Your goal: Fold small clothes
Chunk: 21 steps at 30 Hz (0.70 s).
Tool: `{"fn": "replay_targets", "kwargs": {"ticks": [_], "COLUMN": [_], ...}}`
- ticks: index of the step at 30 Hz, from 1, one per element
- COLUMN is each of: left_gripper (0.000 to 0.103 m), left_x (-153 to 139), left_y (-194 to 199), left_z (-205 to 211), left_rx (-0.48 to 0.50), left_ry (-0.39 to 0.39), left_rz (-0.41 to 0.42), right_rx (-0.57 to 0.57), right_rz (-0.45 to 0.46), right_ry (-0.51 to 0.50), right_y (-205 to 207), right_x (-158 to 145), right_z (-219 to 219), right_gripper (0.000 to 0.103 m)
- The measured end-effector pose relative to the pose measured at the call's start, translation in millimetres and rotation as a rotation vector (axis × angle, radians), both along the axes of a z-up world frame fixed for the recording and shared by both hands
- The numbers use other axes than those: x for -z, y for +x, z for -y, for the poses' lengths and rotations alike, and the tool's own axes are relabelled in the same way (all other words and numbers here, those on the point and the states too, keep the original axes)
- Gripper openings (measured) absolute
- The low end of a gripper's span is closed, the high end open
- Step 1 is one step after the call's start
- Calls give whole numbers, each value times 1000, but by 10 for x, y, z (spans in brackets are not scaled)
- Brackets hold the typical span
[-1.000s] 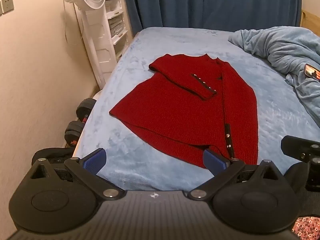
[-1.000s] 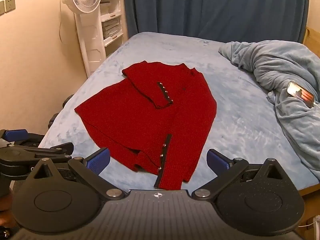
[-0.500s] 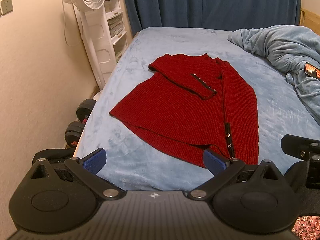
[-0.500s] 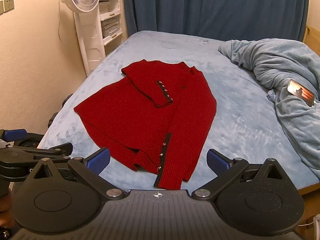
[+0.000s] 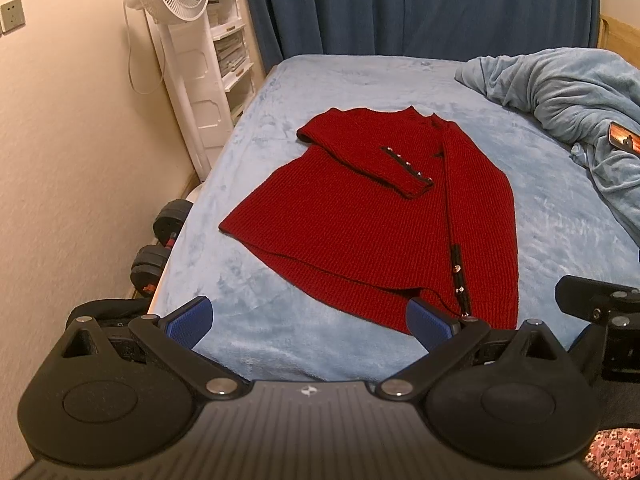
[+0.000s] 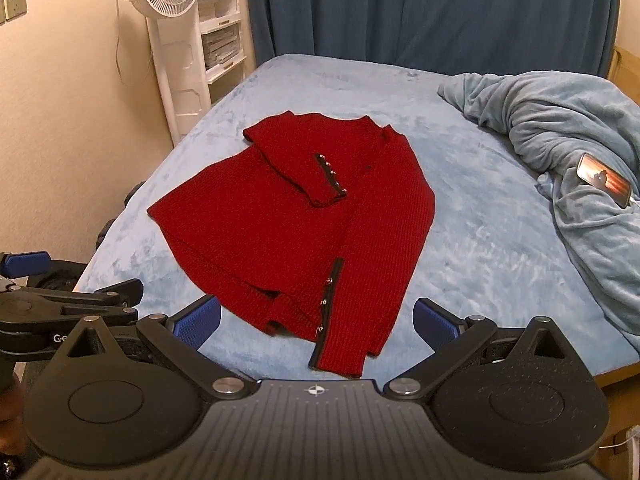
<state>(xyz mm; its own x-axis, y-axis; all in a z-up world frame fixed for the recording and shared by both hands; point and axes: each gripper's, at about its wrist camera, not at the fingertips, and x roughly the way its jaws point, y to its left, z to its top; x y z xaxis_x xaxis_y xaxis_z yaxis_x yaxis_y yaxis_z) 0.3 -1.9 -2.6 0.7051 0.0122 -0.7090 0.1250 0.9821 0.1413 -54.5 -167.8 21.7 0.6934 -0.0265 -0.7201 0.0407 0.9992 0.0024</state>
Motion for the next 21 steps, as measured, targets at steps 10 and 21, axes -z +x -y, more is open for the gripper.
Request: {"fn": "replay_targets", "kwargs": {"ticks": [10,21], "left_gripper": [103,103], "left_x": [18,37], "left_y": [-12,-30], "left_z": [11,18], "left_rx": [1,2], "left_ry": [14,11], "left_rz": [1,-2], "right_rx": [0,-1], "right_rz": [-1,-9], "right_ry": [0,-4], "right_y": [4,8], "right_x": [-1,15], "right_z": [0,-18], "right_gripper": [101,101]}}
